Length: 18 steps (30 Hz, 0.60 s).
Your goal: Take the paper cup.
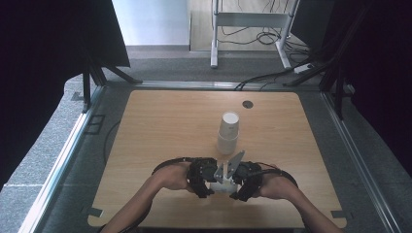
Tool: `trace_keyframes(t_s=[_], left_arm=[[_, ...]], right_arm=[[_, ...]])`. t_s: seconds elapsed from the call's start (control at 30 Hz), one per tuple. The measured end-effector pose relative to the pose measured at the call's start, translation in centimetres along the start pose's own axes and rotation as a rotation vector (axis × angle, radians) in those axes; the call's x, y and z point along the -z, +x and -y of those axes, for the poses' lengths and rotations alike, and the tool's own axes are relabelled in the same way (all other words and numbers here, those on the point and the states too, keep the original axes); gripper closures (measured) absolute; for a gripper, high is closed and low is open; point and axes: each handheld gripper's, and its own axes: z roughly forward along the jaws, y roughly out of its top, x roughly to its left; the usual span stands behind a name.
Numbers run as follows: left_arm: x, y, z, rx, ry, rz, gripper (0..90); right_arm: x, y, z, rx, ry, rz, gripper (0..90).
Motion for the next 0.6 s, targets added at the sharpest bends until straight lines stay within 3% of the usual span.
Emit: trace_keyframes(t_s=[0.03, 0.07, 0.13, 0.2, 0.23, 0.27, 0.37, 0.47, 0.6], left_arm=[[-0.3, -0.4, 0.0, 0.051, -0.039, 0.004, 36.9], [-0.3, -0.5, 0.0, 0.066, -0.039, -0.006, 36.9], [-0.3, -0.6, 0.0, 0.070, -0.038, -0.005, 36.8], [-0.4, -0.4, -0.1, 0.042, -0.037, 0.008, 36.8], [-0.3, -0.5, 0.0, 0.064, -0.040, 0.000, 36.8], [-0.3, -0.5, 0.0, 0.055, -0.034, 0.004, 36.7], [-0.4, -0.5, 0.0, 0.044, -0.057, 0.006, 33.9], [0.2, 0.0, 0.3, 0.004, -0.047, 0.001, 28.2], [1.0, 0.4, 0.7, 0.053, -0.126, 0.032, 21.7]], right_arm=[[0.0, 0.0, 0.0, -0.005, 0.003, -0.002, 35.9], [0.0, 0.0, 0.0, -0.006, -0.001, -0.006, 36.4], [0.0, 0.0, 0.0, 0.003, 0.002, -0.005, 36.7], [-0.1, 0.0, 0.1, 0.002, 0.006, -0.005, 37.0], [-0.1, 0.0, 0.1, 0.003, 0.003, -0.005, 37.0], [-0.1, 0.0, 0.1, 0.005, 0.000, -0.005, 37.1], [0.0, 0.3, 0.3, -0.020, 0.004, -0.004, 37.2], [0.2, 0.2, 0.5, -0.006, -0.015, -0.004, 37.1], [0.8, 0.2, 0.8, 0.000, -0.049, -0.002, 37.0]])
